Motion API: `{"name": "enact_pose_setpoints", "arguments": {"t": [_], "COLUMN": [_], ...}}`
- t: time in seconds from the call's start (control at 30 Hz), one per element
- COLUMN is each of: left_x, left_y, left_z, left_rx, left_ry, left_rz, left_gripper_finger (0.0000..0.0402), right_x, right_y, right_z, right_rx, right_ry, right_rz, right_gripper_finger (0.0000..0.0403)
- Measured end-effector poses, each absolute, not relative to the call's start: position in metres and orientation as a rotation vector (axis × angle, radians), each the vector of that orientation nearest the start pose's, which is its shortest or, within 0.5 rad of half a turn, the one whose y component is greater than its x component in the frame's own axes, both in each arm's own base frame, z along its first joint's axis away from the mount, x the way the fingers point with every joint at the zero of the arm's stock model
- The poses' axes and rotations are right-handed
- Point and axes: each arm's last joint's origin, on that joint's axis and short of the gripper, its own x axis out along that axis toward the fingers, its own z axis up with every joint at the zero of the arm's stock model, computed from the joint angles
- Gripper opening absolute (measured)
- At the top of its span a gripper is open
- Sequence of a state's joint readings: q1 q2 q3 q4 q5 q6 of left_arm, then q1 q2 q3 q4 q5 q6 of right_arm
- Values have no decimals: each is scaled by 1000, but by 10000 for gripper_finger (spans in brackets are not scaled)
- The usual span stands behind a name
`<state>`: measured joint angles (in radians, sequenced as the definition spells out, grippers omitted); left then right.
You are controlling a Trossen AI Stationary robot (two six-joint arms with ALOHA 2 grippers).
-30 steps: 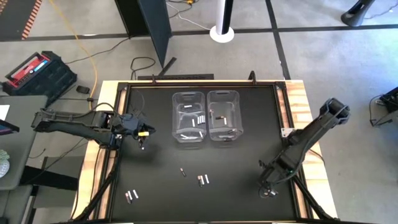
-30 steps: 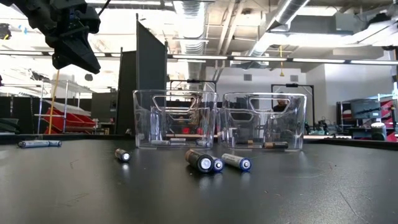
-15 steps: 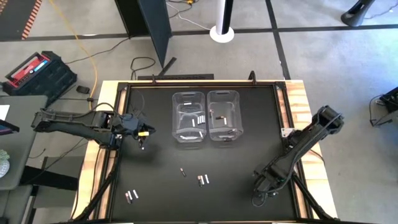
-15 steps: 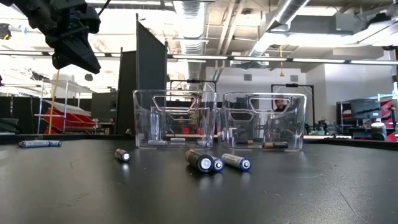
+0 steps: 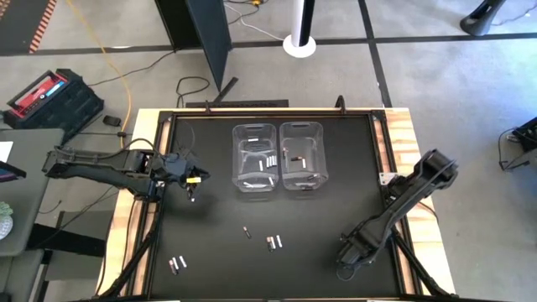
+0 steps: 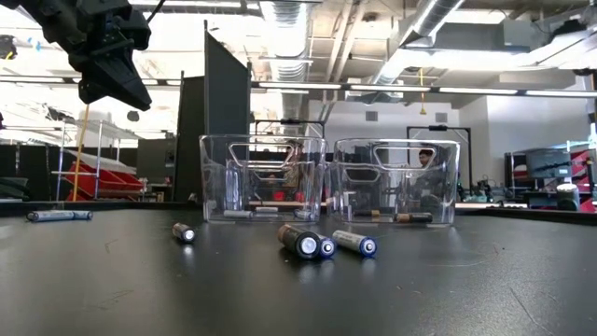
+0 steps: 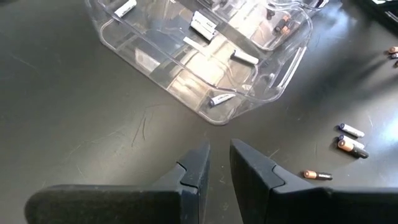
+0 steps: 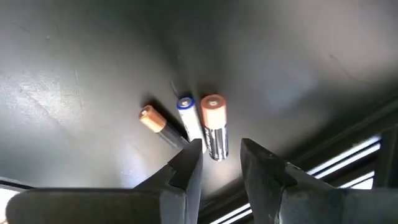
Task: Sort batteries
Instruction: Put the black battery into the right transparent bin
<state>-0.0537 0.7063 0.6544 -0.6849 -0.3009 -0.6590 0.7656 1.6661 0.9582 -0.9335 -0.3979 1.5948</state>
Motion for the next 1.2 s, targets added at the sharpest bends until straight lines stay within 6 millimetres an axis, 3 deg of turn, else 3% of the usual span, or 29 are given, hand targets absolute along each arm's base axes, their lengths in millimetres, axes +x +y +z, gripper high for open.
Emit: {"name": "enact_pose_setpoints", "arguments": {"t": [0.87,1.2], "left_x": [138,138], "left_y": [1,1], "left_z": [258,258], "left_rx": [-497,-497], "left_ry": [616,617], "left_rz": [462,462], "left_gripper_finger": [56,56], "right_x": [178,171], "right_y": [187,180], "right_z": [145,129], "right_rx": [717,746], "right_ry": [1893,1893], "right_rz": [-637,-630], "right_gripper_finger": [127,126]}}
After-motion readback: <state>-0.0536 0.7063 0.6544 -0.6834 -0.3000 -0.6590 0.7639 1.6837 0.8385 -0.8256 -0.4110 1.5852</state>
